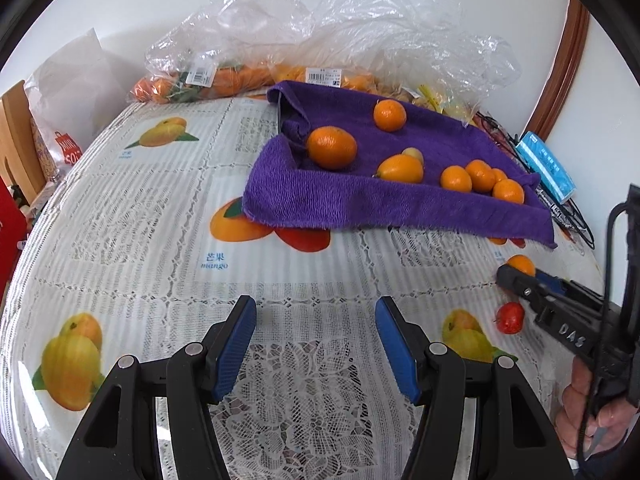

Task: Organize fruits
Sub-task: 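Grasp a loose orange beside the towel with the right gripper, then close the left gripper on a small red fruit while the right gripper holds its orange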

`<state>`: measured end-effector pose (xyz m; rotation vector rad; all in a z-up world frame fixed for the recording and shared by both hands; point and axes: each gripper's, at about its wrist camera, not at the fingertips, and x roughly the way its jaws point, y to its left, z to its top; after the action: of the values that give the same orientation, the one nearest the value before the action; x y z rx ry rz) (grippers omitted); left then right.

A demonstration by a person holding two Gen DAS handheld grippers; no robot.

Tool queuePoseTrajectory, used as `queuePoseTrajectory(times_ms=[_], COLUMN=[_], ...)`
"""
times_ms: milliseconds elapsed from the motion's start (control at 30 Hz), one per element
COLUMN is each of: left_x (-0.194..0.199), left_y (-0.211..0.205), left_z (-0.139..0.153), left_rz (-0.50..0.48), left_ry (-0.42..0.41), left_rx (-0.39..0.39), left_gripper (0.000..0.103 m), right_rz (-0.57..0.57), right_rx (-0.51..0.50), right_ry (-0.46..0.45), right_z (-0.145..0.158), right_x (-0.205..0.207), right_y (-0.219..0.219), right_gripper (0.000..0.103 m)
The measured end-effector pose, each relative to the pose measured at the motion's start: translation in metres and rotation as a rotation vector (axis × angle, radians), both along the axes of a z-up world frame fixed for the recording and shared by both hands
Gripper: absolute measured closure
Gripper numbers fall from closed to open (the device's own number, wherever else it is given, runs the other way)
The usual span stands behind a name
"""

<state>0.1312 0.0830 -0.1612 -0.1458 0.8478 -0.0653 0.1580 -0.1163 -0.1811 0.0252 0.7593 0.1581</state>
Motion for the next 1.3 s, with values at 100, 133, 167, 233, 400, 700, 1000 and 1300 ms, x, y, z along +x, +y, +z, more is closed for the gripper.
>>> queuePoseTrajectory(times_ms=[100,133,167,233,400,700,1000,1300], left_x=[0.001,0.002,0.002,0.002,0.002,0.002,0.001,-0.004], left_y=[-0.005,-0.006,-0.008,-0.008,-0.006,-0.007,-0.006,-0.014], left_z=[-0.002,-0.002,-0.002,-0.002,-0.002,-0.003,-0.002,0.0], left_rz=[0.001,0.0,-0.001,-0.004,-0.004,-0.002,-0.002,-0.06], left_ry=[-0.019,-0.015,-0.014,-0.013,-0.015,-0.013,-0.018,-0.03], left_rx=[0.041,0.05,0.058,0.06,0.047,0.06,0.043,0.002], left_gripper=[0.044,0.044,0.044,0.043,0.044,0.044,0.044,0.044], right_rz=[-0.011,-0.009,-0.008,-0.004,-0.006,-0.007,-0.028,-0.069], right_rx=[-0.012,-0.015,-0.013,0.008,-0.051,-0.059,0.009,-0.014], right_ry=[-0.007,-0.004,0.005,0.004,0.0,-0.001,-0.017,-0.046], right_z=[0.002,0.001,0.0,-0.001,-0.002,-0.002,0.002,0.01], right_x=[0.002,0.003,0.004,0.005,0.005,0.005,0.001,-0.016], right_y=[-0.005,-0.006,-0.008,-0.012,-0.003,-0.002,-0.015,-0.029], right_gripper=[0.069,0.069,0.069,0.069,0.068,0.068,0.069,0.069])
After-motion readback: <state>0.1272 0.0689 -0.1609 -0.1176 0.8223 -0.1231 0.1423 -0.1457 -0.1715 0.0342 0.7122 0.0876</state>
